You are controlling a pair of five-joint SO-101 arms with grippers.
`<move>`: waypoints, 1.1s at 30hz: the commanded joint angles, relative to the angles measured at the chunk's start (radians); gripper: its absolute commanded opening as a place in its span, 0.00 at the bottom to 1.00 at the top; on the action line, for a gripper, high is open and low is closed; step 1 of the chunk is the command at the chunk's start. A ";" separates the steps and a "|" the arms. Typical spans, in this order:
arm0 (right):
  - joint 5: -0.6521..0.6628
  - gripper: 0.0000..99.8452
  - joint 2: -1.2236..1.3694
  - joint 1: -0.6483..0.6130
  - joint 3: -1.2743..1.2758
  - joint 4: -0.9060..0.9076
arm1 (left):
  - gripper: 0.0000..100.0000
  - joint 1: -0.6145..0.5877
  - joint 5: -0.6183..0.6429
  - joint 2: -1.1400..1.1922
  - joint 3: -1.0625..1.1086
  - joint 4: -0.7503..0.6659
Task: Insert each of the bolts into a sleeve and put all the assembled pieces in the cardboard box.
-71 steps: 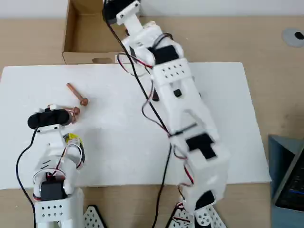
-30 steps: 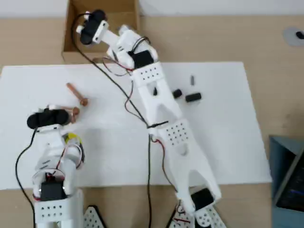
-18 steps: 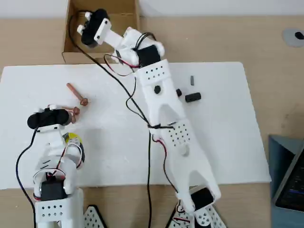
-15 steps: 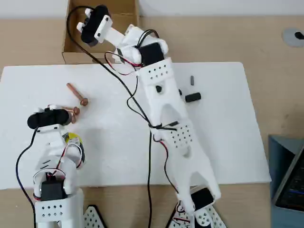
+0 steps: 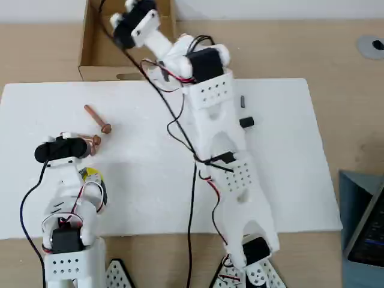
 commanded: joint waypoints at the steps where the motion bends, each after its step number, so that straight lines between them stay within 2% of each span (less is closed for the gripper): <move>1: -0.031 0.15 -0.114 0.028 -0.045 0.021 | 0.00 -0.008 0.003 -0.004 -0.003 -0.017; 8: -0.031 0.15 -0.223 0.031 0.087 0.023 | 0.00 -0.008 0.003 -0.004 -0.003 -0.017; 17: -0.031 0.15 -0.579 0.059 0.673 0.021 | 0.00 -0.008 0.003 -0.004 -0.003 -0.017; 23: -0.029 0.15 -0.711 0.186 0.997 0.021 | 0.00 -0.008 0.003 -0.004 -0.003 -0.017; 28: -0.021 0.15 -0.707 0.305 1.121 0.014 | 0.00 -0.008 0.003 -0.004 -0.003 -0.017; 30: 0.015 0.15 -0.685 0.337 1.135 0.008 | 0.00 -0.008 0.003 -0.004 -0.003 -0.017; 33: 0.167 0.15 -0.641 0.375 1.133 0.009 | 0.00 -0.008 0.003 -0.004 -0.003 -0.017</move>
